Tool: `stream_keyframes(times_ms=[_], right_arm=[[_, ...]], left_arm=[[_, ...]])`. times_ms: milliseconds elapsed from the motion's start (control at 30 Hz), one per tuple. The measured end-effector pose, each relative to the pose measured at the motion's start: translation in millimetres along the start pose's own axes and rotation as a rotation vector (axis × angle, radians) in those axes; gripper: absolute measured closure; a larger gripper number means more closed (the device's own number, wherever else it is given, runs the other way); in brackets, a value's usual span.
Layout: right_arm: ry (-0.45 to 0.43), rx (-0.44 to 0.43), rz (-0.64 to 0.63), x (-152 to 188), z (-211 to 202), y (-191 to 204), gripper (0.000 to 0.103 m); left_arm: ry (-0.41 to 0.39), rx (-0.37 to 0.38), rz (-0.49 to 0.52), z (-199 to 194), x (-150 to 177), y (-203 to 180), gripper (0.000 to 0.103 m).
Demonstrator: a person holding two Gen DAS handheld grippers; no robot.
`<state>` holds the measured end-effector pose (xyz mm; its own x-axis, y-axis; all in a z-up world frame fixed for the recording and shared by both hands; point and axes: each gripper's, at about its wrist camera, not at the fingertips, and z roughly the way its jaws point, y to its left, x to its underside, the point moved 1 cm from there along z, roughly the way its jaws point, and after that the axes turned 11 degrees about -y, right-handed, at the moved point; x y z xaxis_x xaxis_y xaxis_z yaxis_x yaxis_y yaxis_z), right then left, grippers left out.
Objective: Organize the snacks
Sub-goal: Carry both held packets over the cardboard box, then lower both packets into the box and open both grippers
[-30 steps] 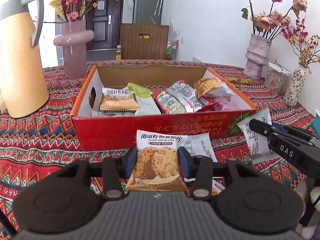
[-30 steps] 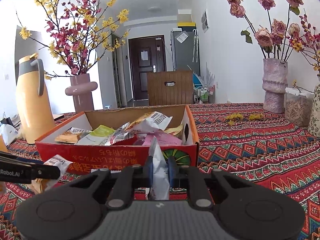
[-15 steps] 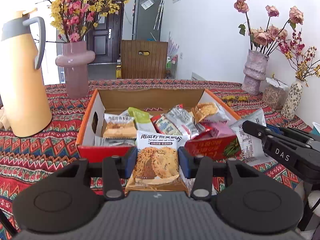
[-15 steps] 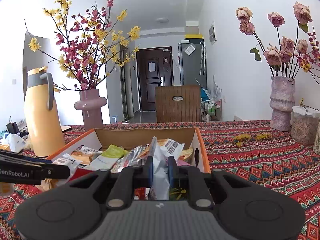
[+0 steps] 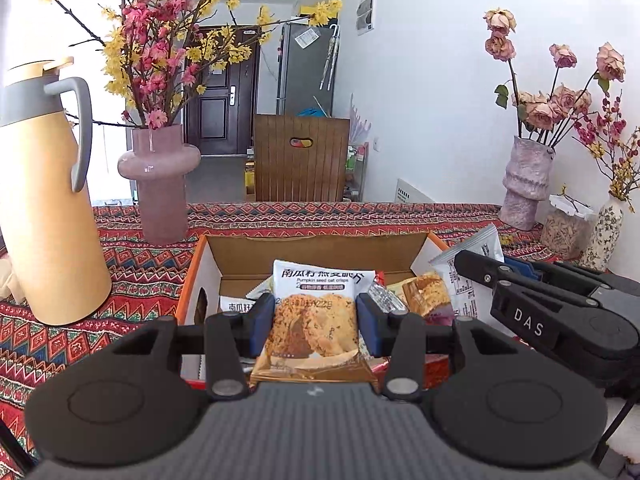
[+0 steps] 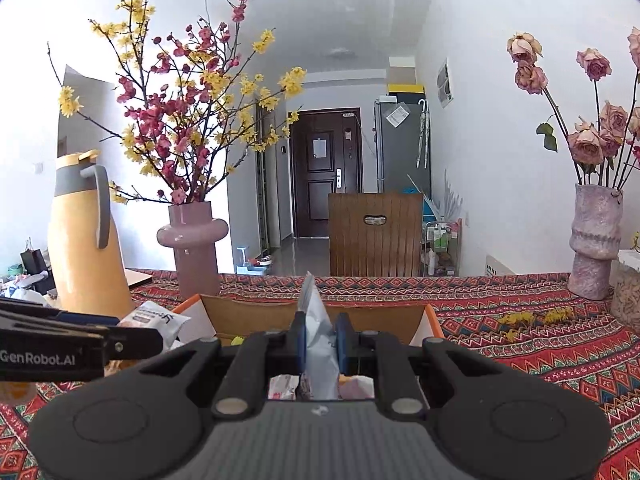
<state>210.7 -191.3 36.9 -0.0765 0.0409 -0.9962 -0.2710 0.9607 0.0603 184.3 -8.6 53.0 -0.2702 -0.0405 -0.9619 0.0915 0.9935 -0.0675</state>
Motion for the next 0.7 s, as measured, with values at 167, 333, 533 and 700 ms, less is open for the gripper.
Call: stream_keyframes(times_ms=[167,333,533,700], right_arm=[[-0.004,0.005,0.001,-7.6,25.5,0.1,0.089],[0.001,0.012,0.014,-10.2,51.5,0.3,0.089],[0.018,0.021,0.029,-2.8,72.0,-2.2,0.089],[0.027,0.031,0.047,5.2,77.4,-7.0,0.089]], left_arm=[[-0.006,-0.033,-0.012,19.3,-4.8,8.0,0.057],[-0.001,-0.064,-0.015,41.4,-6.9,14.6,0.057],[0.004,-0.092,-0.027,62.6,-1.4,22.5,0.057],[0.006,-0.112,-0.005,72.5,11.2,25.1,0.057]])
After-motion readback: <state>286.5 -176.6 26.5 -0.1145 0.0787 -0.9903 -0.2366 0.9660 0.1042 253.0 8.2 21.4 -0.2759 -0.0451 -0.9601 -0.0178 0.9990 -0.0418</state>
